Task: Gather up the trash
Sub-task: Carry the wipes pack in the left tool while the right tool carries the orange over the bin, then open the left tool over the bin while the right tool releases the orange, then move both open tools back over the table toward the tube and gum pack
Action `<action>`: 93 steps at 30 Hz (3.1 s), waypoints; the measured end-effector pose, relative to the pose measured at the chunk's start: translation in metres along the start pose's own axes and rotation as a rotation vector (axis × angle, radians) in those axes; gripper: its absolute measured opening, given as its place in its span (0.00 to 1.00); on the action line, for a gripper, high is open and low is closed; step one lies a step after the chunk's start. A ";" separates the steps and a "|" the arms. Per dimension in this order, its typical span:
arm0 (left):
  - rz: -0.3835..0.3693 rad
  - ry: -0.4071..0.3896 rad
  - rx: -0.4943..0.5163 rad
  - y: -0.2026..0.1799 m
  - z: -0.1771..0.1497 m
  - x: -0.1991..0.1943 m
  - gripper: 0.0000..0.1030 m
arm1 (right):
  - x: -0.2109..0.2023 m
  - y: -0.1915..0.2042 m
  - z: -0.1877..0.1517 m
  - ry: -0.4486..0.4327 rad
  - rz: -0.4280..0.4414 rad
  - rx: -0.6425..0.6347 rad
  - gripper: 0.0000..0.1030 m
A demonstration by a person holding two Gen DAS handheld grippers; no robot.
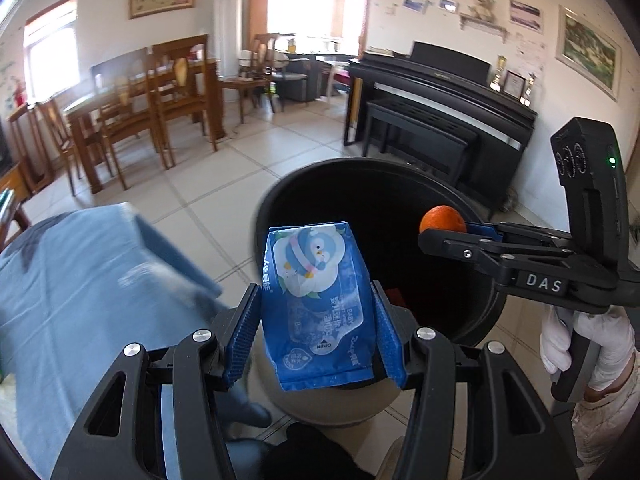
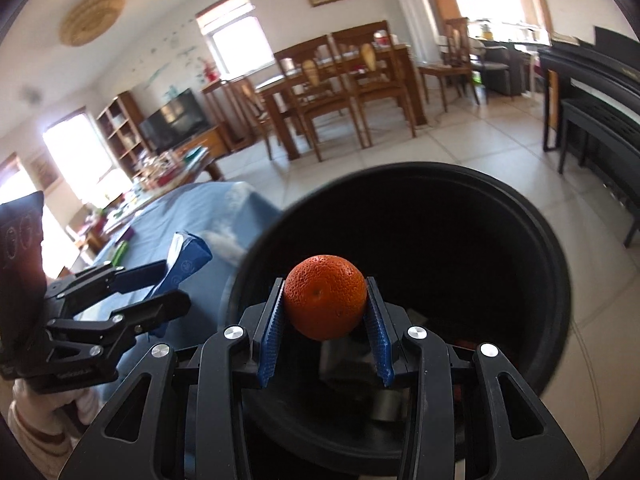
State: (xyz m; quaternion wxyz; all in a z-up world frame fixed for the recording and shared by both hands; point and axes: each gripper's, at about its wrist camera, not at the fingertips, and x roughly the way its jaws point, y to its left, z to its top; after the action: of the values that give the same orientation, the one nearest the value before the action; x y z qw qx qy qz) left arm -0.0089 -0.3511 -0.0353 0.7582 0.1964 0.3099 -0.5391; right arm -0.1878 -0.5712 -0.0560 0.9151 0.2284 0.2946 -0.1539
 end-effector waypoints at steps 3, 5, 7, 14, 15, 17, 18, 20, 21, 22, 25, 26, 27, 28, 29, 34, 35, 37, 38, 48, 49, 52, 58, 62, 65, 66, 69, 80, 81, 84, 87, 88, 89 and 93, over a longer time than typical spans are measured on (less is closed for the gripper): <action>-0.020 0.016 0.023 -0.014 0.004 0.015 0.52 | 0.000 -0.018 -0.004 0.003 -0.017 0.025 0.37; -0.030 0.028 0.036 -0.019 0.005 0.023 0.52 | 0.000 -0.028 -0.005 0.003 -0.027 0.035 0.37; -0.044 0.041 0.047 -0.023 0.007 0.032 0.52 | -0.001 -0.037 -0.007 0.003 -0.036 0.039 0.37; -0.066 0.078 0.065 -0.031 0.004 0.054 0.52 | 0.005 -0.051 -0.007 0.007 -0.051 0.044 0.37; -0.067 0.082 0.067 -0.031 0.004 0.057 0.52 | 0.006 -0.052 -0.007 0.009 -0.052 0.045 0.37; -0.067 0.093 0.070 -0.028 0.003 0.062 0.52 | 0.008 -0.053 -0.007 0.010 -0.054 0.048 0.37; -0.066 0.097 0.071 -0.028 0.003 0.063 0.52 | 0.009 -0.053 -0.006 0.007 -0.060 0.043 0.37; -0.067 0.106 0.072 -0.028 0.005 0.068 0.52 | 0.009 -0.051 -0.005 0.005 -0.064 0.040 0.37; -0.067 0.109 0.071 -0.029 0.006 0.070 0.52 | 0.010 -0.050 -0.004 0.004 -0.064 0.040 0.37; -0.068 0.111 0.069 -0.028 0.006 0.071 0.52 | 0.010 -0.050 -0.005 0.005 -0.064 0.039 0.37; -0.066 0.114 0.070 -0.027 0.006 0.074 0.52 | 0.010 -0.050 -0.005 0.004 -0.070 0.035 0.37; -0.063 0.114 0.072 -0.027 0.005 0.074 0.52 | 0.010 -0.051 -0.005 0.003 -0.072 0.033 0.37; -0.060 0.116 0.073 -0.026 0.005 0.074 0.53 | 0.009 -0.052 -0.005 0.002 -0.074 0.031 0.37; -0.060 0.118 0.073 -0.026 0.005 0.075 0.53 | 0.009 -0.053 -0.004 0.000 -0.076 0.031 0.37; -0.062 0.119 0.072 -0.026 0.004 0.076 0.53 | 0.009 -0.053 -0.004 -0.001 -0.078 0.030 0.37; -0.060 0.117 0.076 -0.024 0.003 0.075 0.53 | 0.012 -0.048 -0.005 -0.003 -0.092 0.021 0.37; -0.059 0.117 0.076 -0.025 0.003 0.075 0.53 | 0.012 -0.047 -0.005 -0.003 -0.093 0.020 0.37; -0.059 0.116 0.077 -0.025 0.002 0.075 0.53 | 0.013 -0.046 -0.005 -0.002 -0.094 0.019 0.37; -0.059 0.114 0.078 -0.024 0.002 0.074 0.53 | 0.013 -0.047 -0.005 -0.002 -0.094 0.019 0.37; -0.042 0.091 0.077 -0.029 0.003 0.067 0.66 | 0.017 -0.044 -0.006 0.002 -0.103 0.018 0.38; -0.042 0.089 0.077 -0.029 0.003 0.066 0.66 | 0.017 -0.044 -0.006 0.002 -0.102 0.019 0.40; -0.041 0.083 0.078 -0.027 0.002 0.062 0.66 | 0.018 -0.041 -0.007 0.002 -0.098 0.027 0.52; -0.032 0.066 0.077 -0.023 -0.001 0.050 0.70 | 0.022 -0.039 -0.009 0.014 -0.085 0.054 0.59; -0.013 0.045 0.072 -0.019 -0.004 0.038 0.72 | 0.020 -0.032 -0.007 0.011 -0.079 0.049 0.59; 0.011 0.024 0.072 -0.017 -0.007 0.028 0.82 | 0.019 -0.017 -0.005 0.001 -0.073 0.026 0.59; 0.018 0.015 0.073 -0.016 -0.009 0.023 0.82 | 0.019 -0.009 -0.003 -0.001 -0.068 0.016 0.60; 0.027 0.003 0.055 -0.009 -0.014 0.009 0.82 | 0.019 0.009 0.000 -0.011 -0.051 -0.001 0.69; 0.126 -0.065 -0.036 0.039 -0.047 -0.050 0.93 | 0.043 0.108 0.004 0.010 0.025 -0.133 0.69; 0.137 -0.070 -0.049 0.046 -0.052 -0.056 0.93 | 0.047 0.120 0.004 0.013 0.034 -0.151 0.69; 0.167 -0.082 -0.090 0.066 -0.063 -0.070 0.93 | 0.057 0.148 0.005 0.027 0.064 -0.192 0.69; 0.196 -0.093 -0.133 0.087 -0.073 -0.085 0.93 | 0.066 0.178 0.004 0.041 0.092 -0.230 0.69; 0.205 -0.096 -0.146 0.094 -0.076 -0.089 0.93 | 0.069 0.185 0.004 0.044 0.099 -0.240 0.69; 0.215 -0.101 -0.158 0.101 -0.079 -0.094 0.93 | 0.072 0.195 0.003 0.049 0.107 -0.252 0.69; 0.254 -0.119 -0.215 0.131 -0.094 -0.115 0.93 | 0.086 0.230 0.003 0.072 0.141 -0.296 0.69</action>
State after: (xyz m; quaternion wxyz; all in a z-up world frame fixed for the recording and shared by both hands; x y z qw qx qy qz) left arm 0.0643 -0.1670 -0.0302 0.8538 0.1197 0.2931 -0.4133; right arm -0.0238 -0.3896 -0.0311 0.9361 0.1164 0.3301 -0.0357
